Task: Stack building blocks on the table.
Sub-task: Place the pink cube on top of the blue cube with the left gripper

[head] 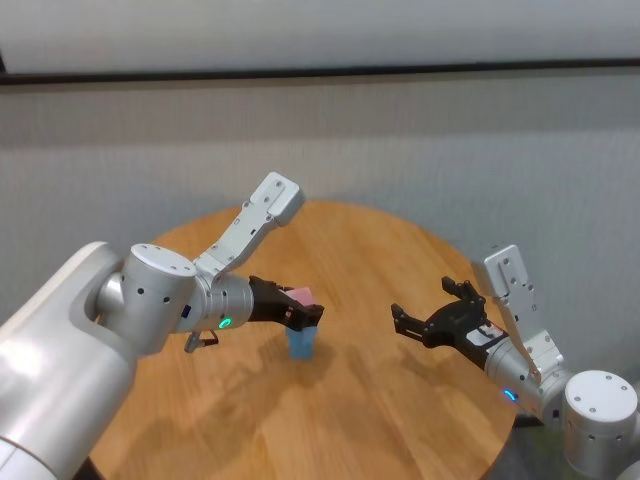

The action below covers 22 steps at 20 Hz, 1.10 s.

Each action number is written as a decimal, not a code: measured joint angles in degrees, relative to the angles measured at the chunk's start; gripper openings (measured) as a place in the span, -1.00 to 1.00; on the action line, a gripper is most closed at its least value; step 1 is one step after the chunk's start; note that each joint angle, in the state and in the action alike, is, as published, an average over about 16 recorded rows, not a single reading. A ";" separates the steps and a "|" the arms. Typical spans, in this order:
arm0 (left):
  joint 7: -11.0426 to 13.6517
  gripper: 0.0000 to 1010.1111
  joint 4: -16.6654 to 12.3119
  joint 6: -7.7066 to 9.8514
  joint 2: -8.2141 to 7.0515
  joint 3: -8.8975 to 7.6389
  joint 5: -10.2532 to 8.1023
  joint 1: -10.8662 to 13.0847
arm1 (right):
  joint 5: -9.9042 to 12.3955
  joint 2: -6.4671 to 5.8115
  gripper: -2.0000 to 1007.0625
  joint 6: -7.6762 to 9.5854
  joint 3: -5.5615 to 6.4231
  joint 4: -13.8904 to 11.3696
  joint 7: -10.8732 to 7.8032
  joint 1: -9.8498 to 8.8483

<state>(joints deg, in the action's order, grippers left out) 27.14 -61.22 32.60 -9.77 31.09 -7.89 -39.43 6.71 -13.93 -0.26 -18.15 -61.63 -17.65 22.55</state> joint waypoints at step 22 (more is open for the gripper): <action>-0.52 0.58 1.12 -1.07 0.61 -1.05 -0.19 0.01 | 0.00 0.00 0.99 0.00 0.00 0.00 0.00 0.00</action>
<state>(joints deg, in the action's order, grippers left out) 26.62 -60.10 31.53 -9.16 30.04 -8.08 -39.43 6.71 -13.93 -0.26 -18.15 -61.63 -17.65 22.55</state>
